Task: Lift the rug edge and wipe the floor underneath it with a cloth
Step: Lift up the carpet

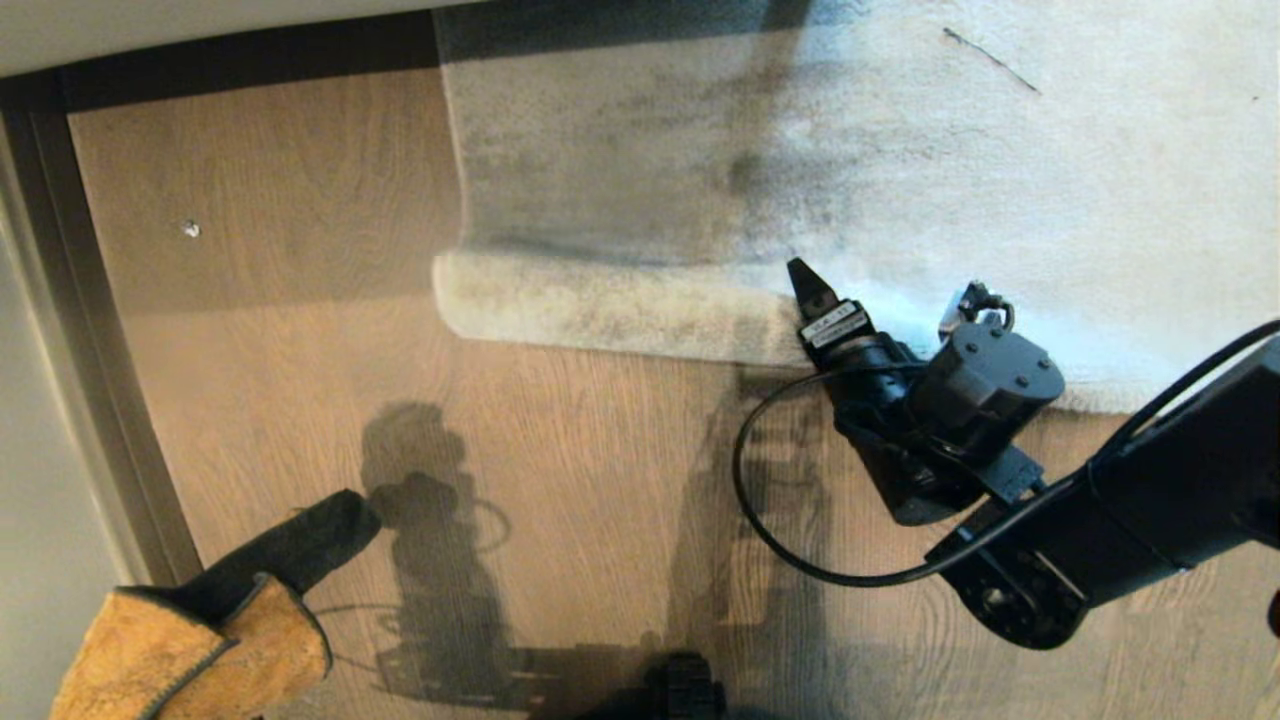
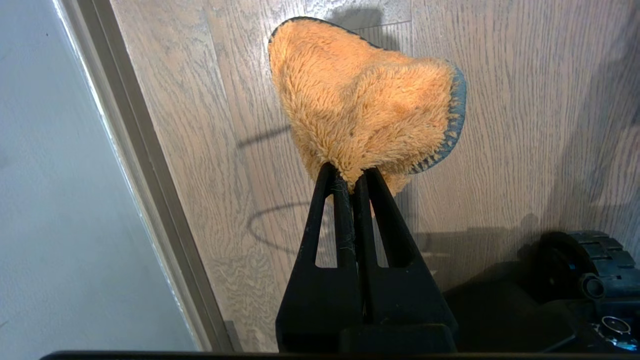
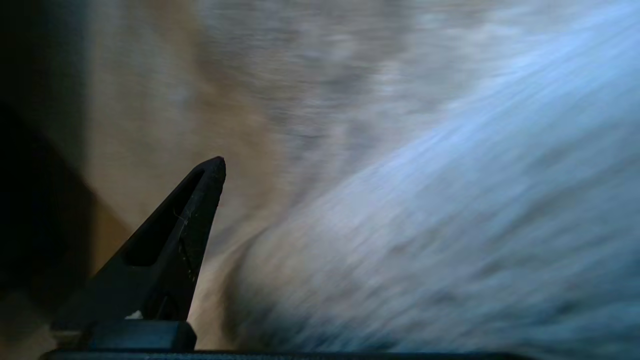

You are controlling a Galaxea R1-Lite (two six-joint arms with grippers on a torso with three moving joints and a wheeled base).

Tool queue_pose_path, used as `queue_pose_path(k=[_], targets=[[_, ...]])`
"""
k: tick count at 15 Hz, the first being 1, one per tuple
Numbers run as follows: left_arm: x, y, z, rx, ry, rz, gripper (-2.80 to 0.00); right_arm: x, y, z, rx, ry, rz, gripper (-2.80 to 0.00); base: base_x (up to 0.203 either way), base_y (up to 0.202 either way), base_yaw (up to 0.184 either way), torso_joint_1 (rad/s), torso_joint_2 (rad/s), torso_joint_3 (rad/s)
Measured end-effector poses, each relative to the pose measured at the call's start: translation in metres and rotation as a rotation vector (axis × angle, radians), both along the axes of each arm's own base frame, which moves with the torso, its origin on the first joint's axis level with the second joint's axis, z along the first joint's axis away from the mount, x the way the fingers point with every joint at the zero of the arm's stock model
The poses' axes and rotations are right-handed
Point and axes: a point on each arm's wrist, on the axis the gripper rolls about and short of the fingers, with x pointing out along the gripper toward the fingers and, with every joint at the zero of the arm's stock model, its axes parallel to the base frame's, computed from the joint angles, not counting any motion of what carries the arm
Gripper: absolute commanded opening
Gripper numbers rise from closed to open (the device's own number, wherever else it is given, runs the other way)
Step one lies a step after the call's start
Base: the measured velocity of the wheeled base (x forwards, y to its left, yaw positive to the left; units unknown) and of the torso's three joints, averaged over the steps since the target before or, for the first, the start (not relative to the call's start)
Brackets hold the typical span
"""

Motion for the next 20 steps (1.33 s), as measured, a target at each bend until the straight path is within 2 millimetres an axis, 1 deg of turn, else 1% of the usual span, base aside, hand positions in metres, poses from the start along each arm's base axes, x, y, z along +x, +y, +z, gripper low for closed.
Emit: queue_pose_path(k=[2,4,7,10,14,17,20], targets=[[0.000,0.000,0.000,0.000,0.000,0.000,-2.80,-0.006,0.019,0.018,0.047,-0.061,0.061,0.00,0.000,0.000,0.000,0.000,0.00,0.000],[0.000,0.000,0.000,0.000,0.000,0.001,-2.80,-0.014,0.038,0.028,0.078,-0.097,0.116,0.00,0.000,0.000,0.000,0.000,0.00,0.000],[0.000,0.000,0.000,0.000,0.000,0.001,-2.80,-0.024,0.057,0.027,0.083,-0.102,0.170,0.00,0.000,0.000,0.000,0.000,0.00,0.000],[0.000,0.000,0.000,0.000,0.000,0.000,-2.80,-0.028,0.069,0.022,0.078,-0.092,0.195,0.00,0.000,0.000,0.000,0.000,0.00,0.000],[0.000,0.000,0.000,0.000,0.000,0.000,-2.80,-0.028,0.086,0.029,0.116,-0.130,0.224,0.00,0.000,0.000,0.000,0.000,0.00,0.000],[0.000,0.000,0.000,0.000,0.000,0.000,-2.80,-0.035,0.109,0.034,0.149,-0.160,0.271,0.00,0.000,0.000,0.000,0.000,0.00,0.000],[0.000,0.000,0.000,0.000,0.000,0.001,-2.80,-0.039,0.124,0.034,0.165,-0.174,0.302,0.00,0.000,0.000,0.000,0.000,0.00,0.000]])
